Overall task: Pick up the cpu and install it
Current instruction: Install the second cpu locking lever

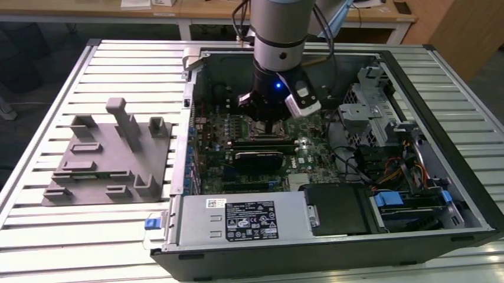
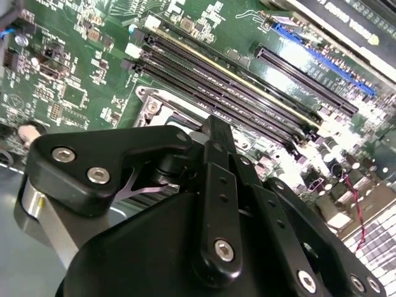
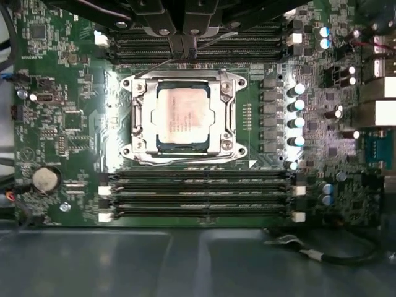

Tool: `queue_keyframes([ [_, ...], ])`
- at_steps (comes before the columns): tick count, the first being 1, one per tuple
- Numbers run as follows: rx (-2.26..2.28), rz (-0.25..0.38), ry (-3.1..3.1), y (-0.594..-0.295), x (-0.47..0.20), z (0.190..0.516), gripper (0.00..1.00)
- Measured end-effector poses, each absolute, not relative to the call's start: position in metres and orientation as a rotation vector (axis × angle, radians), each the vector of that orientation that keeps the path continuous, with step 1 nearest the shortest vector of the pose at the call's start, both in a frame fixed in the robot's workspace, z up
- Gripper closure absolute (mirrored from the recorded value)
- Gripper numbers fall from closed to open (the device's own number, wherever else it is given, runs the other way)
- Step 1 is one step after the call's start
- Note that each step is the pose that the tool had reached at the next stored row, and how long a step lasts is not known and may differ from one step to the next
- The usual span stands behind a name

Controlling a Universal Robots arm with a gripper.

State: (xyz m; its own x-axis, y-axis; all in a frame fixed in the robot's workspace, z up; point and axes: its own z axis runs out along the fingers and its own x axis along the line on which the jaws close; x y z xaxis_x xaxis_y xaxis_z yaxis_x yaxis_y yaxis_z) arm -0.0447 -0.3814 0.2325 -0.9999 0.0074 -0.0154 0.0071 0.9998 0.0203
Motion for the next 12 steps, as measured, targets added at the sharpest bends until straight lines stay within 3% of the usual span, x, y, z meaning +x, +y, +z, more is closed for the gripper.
queue_keyframes([
  [12,-0.126,0.035,3.124,-0.386,-0.059,0.226,0.89],
])
